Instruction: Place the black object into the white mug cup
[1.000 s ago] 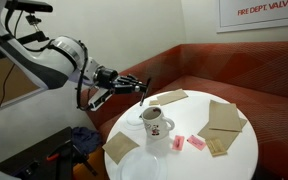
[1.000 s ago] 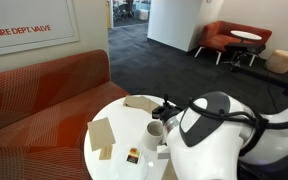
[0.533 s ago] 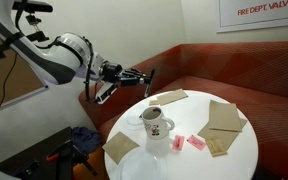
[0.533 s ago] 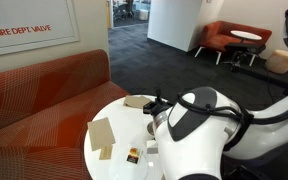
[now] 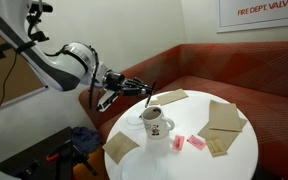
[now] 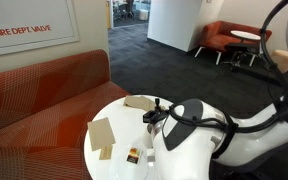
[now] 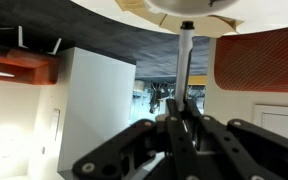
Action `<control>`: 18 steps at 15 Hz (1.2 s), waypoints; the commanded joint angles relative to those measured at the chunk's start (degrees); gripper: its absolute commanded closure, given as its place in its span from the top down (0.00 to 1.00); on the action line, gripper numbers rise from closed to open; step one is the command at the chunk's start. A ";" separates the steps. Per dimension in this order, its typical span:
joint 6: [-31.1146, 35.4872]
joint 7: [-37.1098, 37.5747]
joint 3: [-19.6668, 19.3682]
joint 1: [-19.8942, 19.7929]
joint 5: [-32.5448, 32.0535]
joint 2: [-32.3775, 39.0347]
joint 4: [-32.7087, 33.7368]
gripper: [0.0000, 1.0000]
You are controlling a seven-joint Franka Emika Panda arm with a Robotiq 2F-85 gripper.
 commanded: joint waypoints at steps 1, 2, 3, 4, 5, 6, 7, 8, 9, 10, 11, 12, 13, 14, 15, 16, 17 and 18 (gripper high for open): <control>-2.00 -0.04 0.66 -0.20 -0.05 2.64 1.50 0.03; -2.03 -0.03 0.66 -0.23 -0.09 3.13 1.76 0.03; -2.03 -0.02 0.64 -0.29 -0.12 3.69 2.08 0.03; -2.15 0.00 0.60 -0.30 -0.22 4.26 2.45 0.03; -2.24 0.00 0.58 -0.31 -0.27 4.78 2.73 0.03; -2.31 0.00 0.57 -0.31 -0.37 5.33 2.97 0.03; -2.42 0.00 0.58 -0.29 -0.45 5.82 3.20 0.03; -2.51 0.00 0.60 -0.28 -0.50 6.27 3.39 0.03; -2.60 0.00 0.62 -0.27 -0.56 6.80 3.56 0.03; -2.61 0.00 0.67 -0.24 -0.58 7.27 3.70 0.03; -2.64 0.00 0.69 -0.21 -0.67 7.75 3.88 0.03; -2.67 0.00 0.73 -0.16 -0.80 8.25 3.99 0.03; -2.73 0.00 0.75 -0.14 -0.86 8.73 4.10 0.03; -2.75 0.00 0.78 -0.13 -0.87 9.12 4.22 0.37; -2.71 0.00 0.82 -0.15 -0.81 9.53 4.39 0.38; -2.72 0.00 0.84 -0.16 -0.78 9.87 4.48 0.45; -2.72 0.00 0.87 -0.17 -0.77 10.14 4.61 0.51; -2.75 0.00 0.89 -0.16 -0.75 10.35 4.69 0.60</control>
